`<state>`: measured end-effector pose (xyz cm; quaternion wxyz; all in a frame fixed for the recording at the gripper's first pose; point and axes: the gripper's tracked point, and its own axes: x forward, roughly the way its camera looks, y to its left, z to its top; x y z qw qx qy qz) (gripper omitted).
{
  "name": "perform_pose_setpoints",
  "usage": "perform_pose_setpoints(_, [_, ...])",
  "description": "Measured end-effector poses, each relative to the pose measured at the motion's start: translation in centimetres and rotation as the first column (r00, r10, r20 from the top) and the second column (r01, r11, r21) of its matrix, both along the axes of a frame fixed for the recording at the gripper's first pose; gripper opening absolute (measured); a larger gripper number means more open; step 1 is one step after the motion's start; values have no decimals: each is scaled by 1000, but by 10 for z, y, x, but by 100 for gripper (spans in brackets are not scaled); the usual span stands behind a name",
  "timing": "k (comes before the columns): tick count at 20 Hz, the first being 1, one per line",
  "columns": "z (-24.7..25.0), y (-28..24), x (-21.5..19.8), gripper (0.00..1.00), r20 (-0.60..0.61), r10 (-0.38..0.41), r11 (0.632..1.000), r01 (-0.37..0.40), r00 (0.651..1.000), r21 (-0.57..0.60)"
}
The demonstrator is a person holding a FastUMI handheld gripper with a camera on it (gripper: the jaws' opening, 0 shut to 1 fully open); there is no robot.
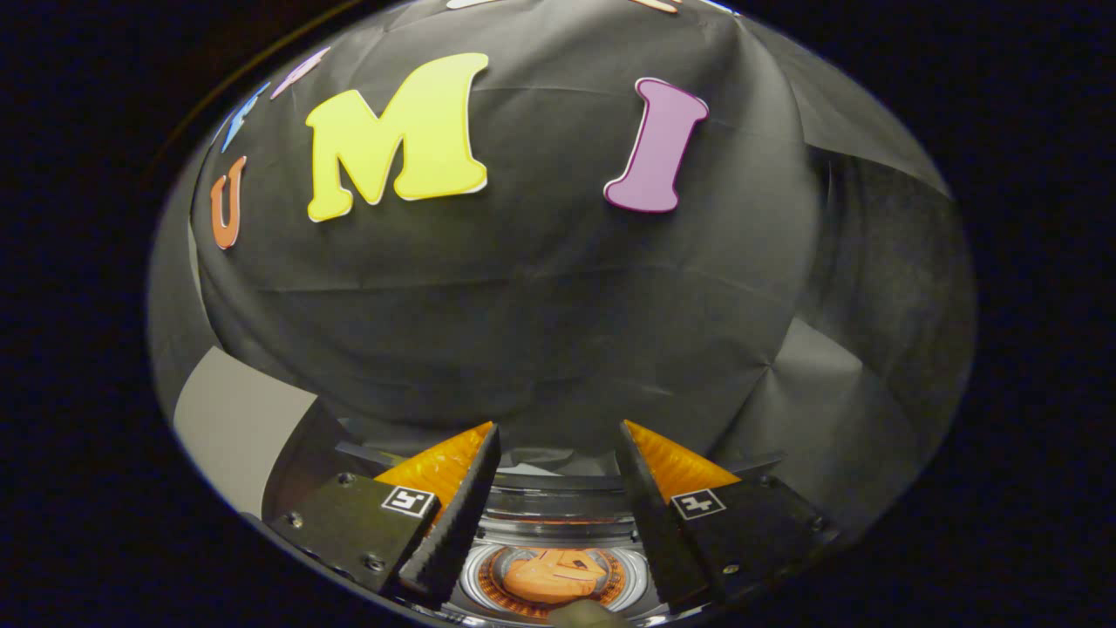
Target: Put the clothes into the washing machine and then close the washing machine lid.
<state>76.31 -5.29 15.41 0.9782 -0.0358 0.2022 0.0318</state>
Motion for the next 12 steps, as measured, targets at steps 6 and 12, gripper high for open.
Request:
perform_pose_setpoints(6, [-37, -2, 24, 84, -95, -2, 1000, 4, 995, 22])
perform_pose_setpoints(12, [-33, -4, 28, 99, -11, 16, 999, -15, 1000, 50])
